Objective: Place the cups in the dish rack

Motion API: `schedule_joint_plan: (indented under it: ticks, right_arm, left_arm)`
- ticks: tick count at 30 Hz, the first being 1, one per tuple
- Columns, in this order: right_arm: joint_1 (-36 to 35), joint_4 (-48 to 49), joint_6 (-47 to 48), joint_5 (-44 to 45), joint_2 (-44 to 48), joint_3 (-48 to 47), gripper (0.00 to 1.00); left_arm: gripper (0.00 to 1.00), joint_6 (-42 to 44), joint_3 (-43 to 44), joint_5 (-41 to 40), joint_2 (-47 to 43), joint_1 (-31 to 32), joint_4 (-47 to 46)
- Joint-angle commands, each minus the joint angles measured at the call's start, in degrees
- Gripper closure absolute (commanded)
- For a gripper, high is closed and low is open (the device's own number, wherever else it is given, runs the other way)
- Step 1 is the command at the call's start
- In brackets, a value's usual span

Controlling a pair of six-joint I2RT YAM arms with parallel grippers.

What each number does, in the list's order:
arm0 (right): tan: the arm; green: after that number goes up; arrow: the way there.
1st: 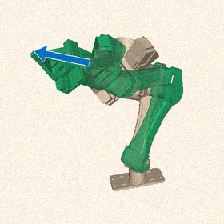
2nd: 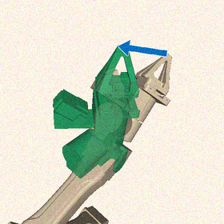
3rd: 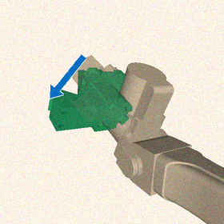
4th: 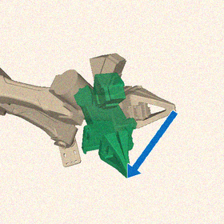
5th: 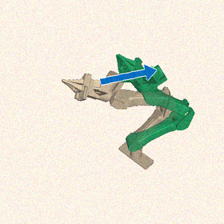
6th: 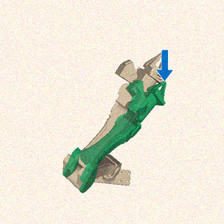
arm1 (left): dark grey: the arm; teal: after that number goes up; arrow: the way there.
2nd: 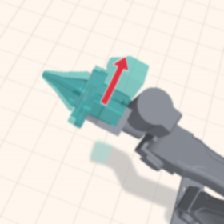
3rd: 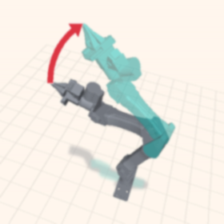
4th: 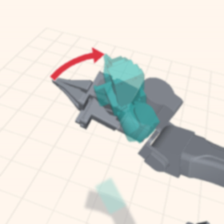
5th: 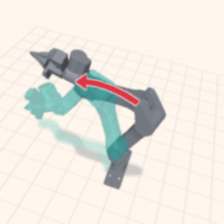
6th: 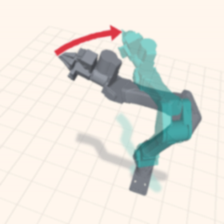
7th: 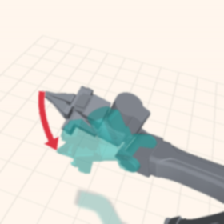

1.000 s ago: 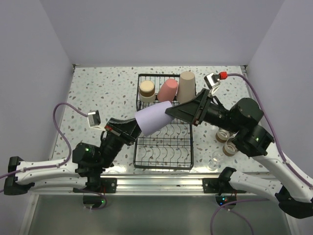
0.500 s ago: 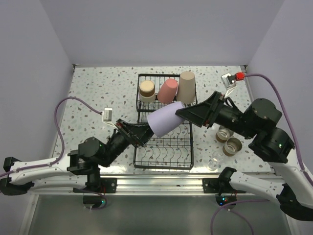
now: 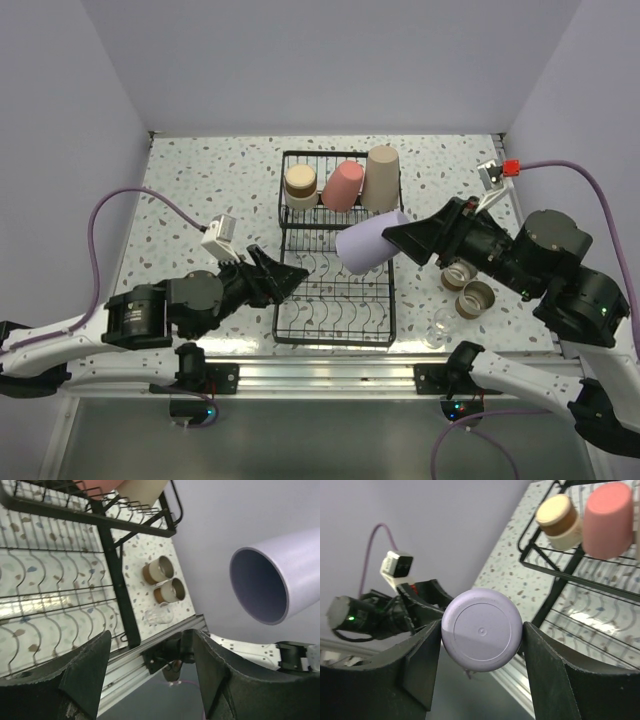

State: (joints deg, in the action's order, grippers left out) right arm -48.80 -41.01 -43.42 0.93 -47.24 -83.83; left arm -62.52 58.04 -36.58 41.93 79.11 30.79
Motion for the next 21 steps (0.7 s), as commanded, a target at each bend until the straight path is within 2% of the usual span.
schedule_joint_plan:
  ticks: [1,4,8,15,19,21]
  right_arm:
    - [-0.16,-6.51,6.92,5.74,-0.39,-3.88,1.00]
    - [-0.16,-9.51,11.49,5.58,-1.71,-3.62,1.00]
    - [-0.25,-12.51,13.19,4.08,-4.08,-1.43,1.00]
    - [-1.47,-5.13,8.35,1.97,-3.11,8.58,1.00]
    - [-7.96,-3.37,10.97,10.90,-8.02,8.25,1.00]
    - [-14.20,-3.98,12.74,15.92,-13.73,5.72,1.00]
  left_arm:
    - [0.31,-4.80,3.48,-2.45,0.52,-0.19,13.15]
    - [0.31,-4.54,3.75,-2.80,-0.18,-0.19,13.51]
    - [0.30,-3.05,5.41,-3.94,0.51,-0.19,14.21]
    - [0.30,0.73,8.05,-4.99,3.59,-0.19,12.72]
    - [0.30,2.75,8.93,-5.70,5.17,-0.18,11.14]
    - [0.30,3.37,9.63,-6.31,5.88,-0.19,10.96]
